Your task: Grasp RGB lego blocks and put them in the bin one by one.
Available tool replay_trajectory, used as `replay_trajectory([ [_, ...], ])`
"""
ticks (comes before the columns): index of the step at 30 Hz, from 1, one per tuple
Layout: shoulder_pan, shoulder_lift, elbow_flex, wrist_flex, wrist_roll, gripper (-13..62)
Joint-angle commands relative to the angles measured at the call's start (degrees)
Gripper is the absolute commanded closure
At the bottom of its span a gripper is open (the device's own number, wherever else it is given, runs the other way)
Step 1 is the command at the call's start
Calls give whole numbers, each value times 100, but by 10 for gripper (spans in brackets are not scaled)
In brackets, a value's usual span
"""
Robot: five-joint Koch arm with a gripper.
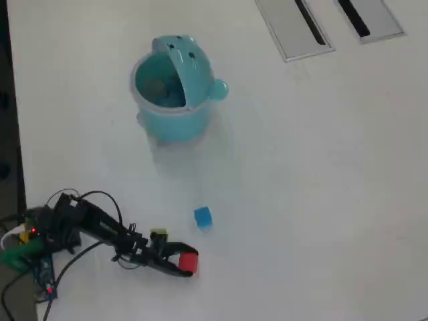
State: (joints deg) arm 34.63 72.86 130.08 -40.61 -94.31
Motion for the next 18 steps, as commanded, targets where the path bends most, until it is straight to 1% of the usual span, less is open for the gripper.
replay_trajectory([
  [1,-141,475,-149,-633,53,376],
  [18,-782,2013,378,-571,316,374],
])
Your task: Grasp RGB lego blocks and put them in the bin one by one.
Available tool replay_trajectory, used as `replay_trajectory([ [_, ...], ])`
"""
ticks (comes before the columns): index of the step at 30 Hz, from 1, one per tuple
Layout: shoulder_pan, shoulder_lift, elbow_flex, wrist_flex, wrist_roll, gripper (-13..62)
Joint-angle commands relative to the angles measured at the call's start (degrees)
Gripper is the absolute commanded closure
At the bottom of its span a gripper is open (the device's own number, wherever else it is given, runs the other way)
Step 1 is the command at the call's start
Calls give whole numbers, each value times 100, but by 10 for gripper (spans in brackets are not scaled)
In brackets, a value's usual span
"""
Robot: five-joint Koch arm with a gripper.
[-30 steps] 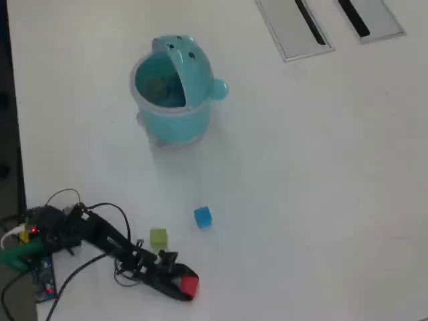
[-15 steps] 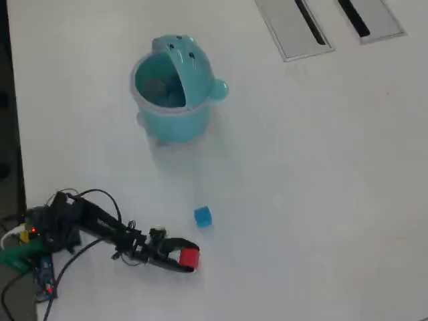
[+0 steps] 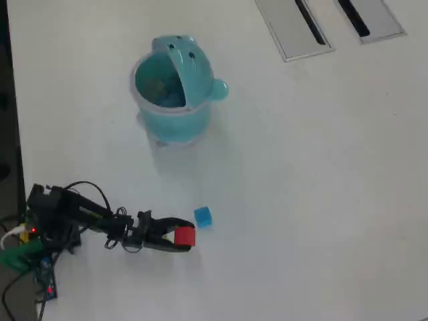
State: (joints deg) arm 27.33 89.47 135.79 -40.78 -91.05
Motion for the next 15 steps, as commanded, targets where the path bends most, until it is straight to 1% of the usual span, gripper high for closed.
replay_trajectory([
  [1,-79,439,-167,-545,0,374],
  [15,-1055,1978,633,-396,176,373],
])
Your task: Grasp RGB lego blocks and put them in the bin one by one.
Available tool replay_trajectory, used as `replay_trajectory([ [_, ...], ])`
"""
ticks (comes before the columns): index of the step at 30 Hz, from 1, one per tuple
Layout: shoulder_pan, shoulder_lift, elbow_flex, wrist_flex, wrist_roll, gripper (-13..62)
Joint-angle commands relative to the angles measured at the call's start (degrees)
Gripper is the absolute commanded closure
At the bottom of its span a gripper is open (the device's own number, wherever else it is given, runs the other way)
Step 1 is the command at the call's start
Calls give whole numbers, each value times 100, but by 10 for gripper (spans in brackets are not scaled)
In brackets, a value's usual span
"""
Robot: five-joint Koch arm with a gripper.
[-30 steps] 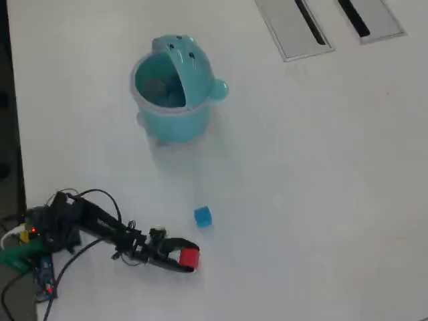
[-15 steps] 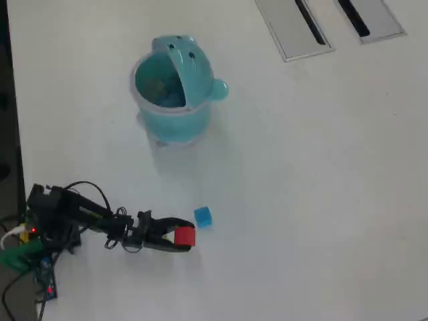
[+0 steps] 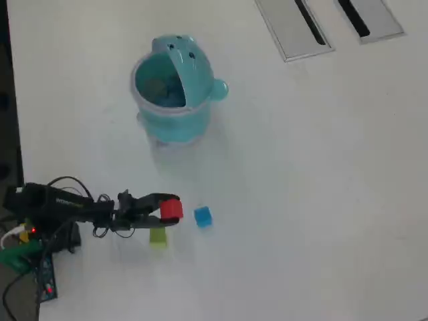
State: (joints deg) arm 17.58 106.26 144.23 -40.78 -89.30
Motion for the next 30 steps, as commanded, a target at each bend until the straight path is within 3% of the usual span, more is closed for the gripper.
replay_trajectory([
  [1,-167,404,-167,-396,0,373],
  [24,-2101,1187,53,-703,-369,374],
  [30,-2496,1310,-782,334,-290,375],
])
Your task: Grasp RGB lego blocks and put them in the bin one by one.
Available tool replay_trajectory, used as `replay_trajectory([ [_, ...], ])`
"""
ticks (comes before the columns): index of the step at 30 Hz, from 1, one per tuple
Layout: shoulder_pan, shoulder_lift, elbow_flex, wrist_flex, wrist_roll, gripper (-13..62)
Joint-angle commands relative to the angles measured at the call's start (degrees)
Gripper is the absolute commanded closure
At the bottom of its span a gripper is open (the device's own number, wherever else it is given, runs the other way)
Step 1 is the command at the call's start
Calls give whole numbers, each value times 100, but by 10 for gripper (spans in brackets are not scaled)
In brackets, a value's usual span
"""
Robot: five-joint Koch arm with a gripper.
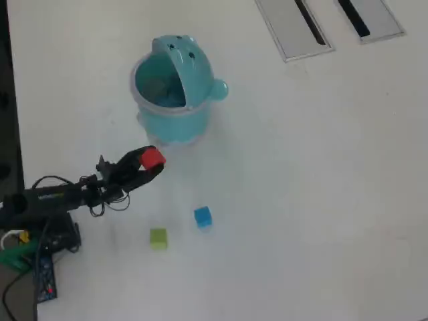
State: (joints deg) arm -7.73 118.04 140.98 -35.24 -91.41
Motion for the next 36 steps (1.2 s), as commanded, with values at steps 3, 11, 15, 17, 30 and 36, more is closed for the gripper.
replay_trajectory([
  [3,-316,167,-1230,800,-70,376],
  [11,-1292,-193,-2399,1635,-35,378],
  [15,-1784,-448,-2558,1564,-44,432],
  [17,-1898,-554,-2663,1556,-70,432],
  [30,-2848,-1661,-4271,2153,-35,432],
  [36,-3103,-2391,-4922,2030,-70,432],
])
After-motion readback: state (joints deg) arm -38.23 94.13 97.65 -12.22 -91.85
